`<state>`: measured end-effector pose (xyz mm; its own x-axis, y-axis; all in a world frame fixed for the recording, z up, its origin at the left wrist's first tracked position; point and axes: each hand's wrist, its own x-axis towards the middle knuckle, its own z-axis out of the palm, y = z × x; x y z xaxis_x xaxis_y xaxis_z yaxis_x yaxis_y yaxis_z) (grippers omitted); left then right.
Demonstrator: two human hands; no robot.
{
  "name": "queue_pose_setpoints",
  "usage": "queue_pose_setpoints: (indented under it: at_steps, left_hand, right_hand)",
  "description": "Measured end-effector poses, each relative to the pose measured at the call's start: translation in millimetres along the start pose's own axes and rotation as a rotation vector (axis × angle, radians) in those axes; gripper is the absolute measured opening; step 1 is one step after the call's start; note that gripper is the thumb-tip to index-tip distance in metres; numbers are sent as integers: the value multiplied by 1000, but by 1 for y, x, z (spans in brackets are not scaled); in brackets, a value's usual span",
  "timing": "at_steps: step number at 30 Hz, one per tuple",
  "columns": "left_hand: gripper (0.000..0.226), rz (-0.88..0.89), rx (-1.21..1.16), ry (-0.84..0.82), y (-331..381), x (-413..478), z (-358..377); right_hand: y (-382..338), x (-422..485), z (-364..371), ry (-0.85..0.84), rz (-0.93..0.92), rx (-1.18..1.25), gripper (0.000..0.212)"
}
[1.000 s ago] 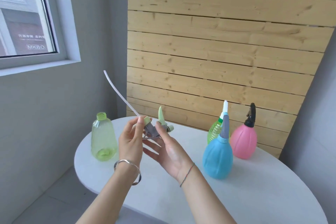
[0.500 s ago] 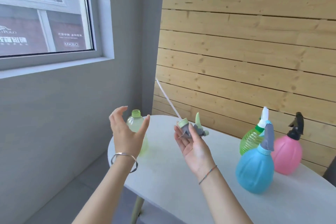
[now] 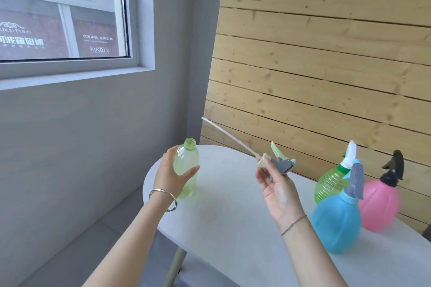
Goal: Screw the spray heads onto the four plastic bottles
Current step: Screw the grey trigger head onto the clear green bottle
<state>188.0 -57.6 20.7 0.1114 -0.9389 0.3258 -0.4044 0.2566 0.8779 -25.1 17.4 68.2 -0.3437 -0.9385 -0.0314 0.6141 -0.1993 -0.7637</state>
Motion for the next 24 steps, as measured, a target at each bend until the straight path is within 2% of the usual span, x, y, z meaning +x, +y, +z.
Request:
queue_pose_setpoints:
  at_steps: [5,12,19,24]
  left_hand:
    - [63,79,71,79,3,-9,-11]
    - [66,125,142,105,13,-19,-16]
    - [64,283,380,39,27,-38,-2]
    - [68,365,353,-56,50,-55,20]
  right_hand:
    - [-18,0,-8,-27,-97,-98,9]
    - [-26,-4,-13,-35,-124,-189,7]
    - [-26,-9,-11,-57,-264,-487,5]
    - [-20,-18,1,-200,-346,-560,15]
